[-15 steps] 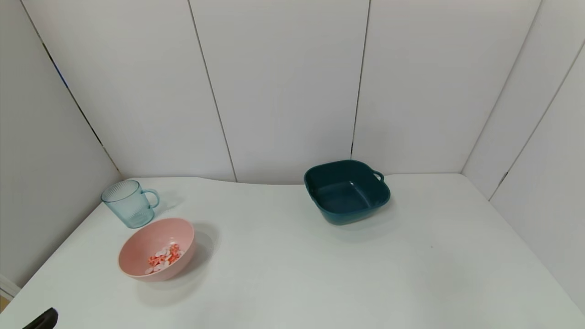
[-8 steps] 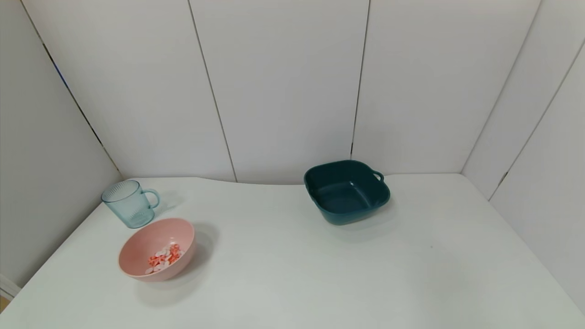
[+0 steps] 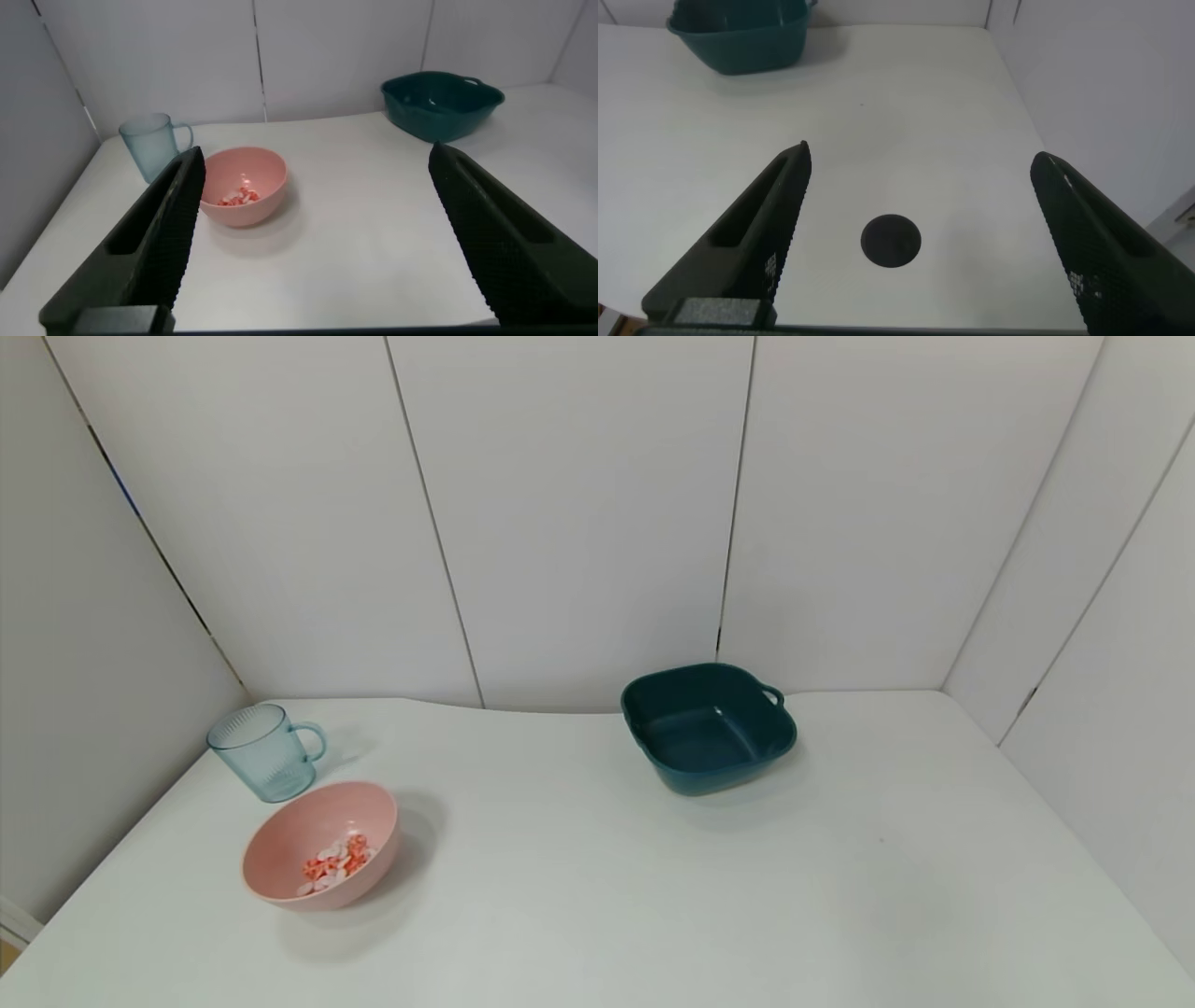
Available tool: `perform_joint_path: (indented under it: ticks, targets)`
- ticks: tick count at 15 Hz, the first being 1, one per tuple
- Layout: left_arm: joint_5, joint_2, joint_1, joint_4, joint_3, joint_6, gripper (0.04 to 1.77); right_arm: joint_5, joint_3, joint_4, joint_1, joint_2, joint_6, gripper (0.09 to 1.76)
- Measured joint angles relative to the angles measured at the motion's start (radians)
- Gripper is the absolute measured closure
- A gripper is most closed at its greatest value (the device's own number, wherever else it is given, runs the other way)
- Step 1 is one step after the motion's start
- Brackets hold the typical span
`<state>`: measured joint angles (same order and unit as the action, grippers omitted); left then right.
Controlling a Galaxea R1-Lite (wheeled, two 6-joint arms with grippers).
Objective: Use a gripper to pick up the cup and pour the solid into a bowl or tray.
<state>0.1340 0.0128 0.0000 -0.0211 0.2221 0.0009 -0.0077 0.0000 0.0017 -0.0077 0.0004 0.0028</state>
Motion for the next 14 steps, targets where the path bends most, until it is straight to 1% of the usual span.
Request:
perform_joint_path:
  ticks: [2,5,8,12,14]
  targets:
    - [-0.036,-0.009,0.0,0.065,-0.08,0.001,0.09,0.0,0.0,0.0,0.0,0.0,0.0,0.14]
    - [-0.077,-0.012,0.0,0.084,-0.169,0.0,0.09,0.0,0.0,0.0,0.0,0.0,0.0,0.14]
    - [-0.084,-0.013,0.0,0.085,-0.211,-0.009,0.09,0.0,0.0,0.0,0.0,0.0,0.0,0.14]
    - [-0.107,-0.013,0.0,0.078,-0.221,-0.071,0.09,0.0,0.0,0.0,0.0,0.0,0.0,0.14]
    - [-0.13,-0.013,0.0,0.074,-0.221,-0.091,0.09,0.0,0.0,0.0,0.0,0.0,0.001,0.14]
